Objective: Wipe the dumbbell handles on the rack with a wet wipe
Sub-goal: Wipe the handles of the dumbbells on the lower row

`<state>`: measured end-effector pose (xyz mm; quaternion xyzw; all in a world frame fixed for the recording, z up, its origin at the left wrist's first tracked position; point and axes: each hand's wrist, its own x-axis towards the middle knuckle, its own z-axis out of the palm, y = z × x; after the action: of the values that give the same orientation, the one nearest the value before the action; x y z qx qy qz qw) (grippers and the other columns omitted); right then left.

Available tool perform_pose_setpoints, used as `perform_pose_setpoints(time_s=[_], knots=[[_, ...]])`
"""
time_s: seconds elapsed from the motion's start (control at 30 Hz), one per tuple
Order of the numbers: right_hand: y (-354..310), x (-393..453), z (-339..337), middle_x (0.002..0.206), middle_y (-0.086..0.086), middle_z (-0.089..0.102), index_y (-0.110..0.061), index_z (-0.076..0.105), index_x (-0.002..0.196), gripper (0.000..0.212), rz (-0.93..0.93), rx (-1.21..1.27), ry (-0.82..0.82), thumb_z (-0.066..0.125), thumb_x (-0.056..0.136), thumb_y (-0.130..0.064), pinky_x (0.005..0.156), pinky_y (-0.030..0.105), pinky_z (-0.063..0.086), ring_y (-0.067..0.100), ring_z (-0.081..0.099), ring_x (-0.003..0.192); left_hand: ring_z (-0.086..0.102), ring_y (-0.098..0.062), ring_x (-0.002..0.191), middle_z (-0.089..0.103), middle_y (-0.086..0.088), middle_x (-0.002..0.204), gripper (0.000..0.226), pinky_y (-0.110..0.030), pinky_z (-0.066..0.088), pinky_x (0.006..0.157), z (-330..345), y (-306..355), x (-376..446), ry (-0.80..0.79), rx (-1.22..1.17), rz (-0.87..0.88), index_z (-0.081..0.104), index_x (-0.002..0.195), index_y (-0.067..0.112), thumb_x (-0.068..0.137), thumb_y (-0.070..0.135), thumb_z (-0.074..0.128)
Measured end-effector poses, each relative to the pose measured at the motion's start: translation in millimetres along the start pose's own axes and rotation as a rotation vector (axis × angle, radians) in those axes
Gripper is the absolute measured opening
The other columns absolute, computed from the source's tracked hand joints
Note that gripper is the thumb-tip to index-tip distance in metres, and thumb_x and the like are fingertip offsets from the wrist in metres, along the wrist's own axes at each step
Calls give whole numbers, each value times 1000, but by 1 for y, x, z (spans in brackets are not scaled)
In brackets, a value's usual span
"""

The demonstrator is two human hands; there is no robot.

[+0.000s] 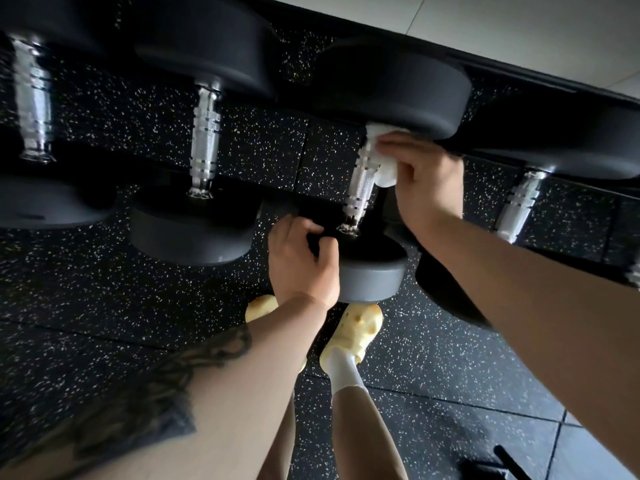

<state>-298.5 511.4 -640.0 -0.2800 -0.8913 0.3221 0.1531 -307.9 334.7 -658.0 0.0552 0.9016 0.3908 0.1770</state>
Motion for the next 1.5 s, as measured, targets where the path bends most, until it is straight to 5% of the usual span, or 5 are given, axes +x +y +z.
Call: perform_pose_setpoints(time_s=[0.17, 0.3, 0.67, 1.27, 1.5], knots=[[-18, 11, 20, 72, -5, 69, -18, 73, 82, 27, 856, 470, 111, 52, 85, -2, 68, 18, 51, 3, 62, 62, 50, -20, 101, 59, -1, 100, 38, -36, 45, 81, 0, 1, 0, -5, -4, 4, 62, 84, 13, 71, 36, 34], [-18, 34, 32, 90, 12, 66, -10, 61, 85, 19, 1324, 1129, 46, 47, 96, -12, 60, 29, 53, 19, 61, 63, 51, -23, 100, 59, -2, 96, 38, -42, 46, 83, 0, 0, 1, -9, 6, 22, 62, 82, 11, 71, 35, 35], [-7, -11, 4, 89, 7, 66, -15, 66, 71, 22, 633, -72, -846, 53, 86, -3, 63, 23, 45, 20, 59, 78, 50, -20, 103, 58, -1, 100, 41, -30, 41, 82, -1, 2, 0, -28, 15, 7, 62, 84, 12, 70, 37, 32], [-44, -53, -21, 99, -6, 72, -37, 72, 96, 15, 649, -94, -559, 65, 84, -30, 73, 26, 52, 19, 66, 92, 50, -22, 99, 58, -3, 99, 45, -41, 42, 90, -15, 14, 5, -192, 226, 20, 60, 91, 13, 75, 40, 27], [-94, -47, -7, 104, 5, 69, -31, 70, 105, 20, 639, -225, -586, 56, 91, -29, 75, 28, 50, 27, 63, 96, 33, -12, 137, 51, 6, 135, 29, -35, 1, 119, -96, 7, 35, -259, 672, 387, 60, 116, 23, 95, 31, 42]])
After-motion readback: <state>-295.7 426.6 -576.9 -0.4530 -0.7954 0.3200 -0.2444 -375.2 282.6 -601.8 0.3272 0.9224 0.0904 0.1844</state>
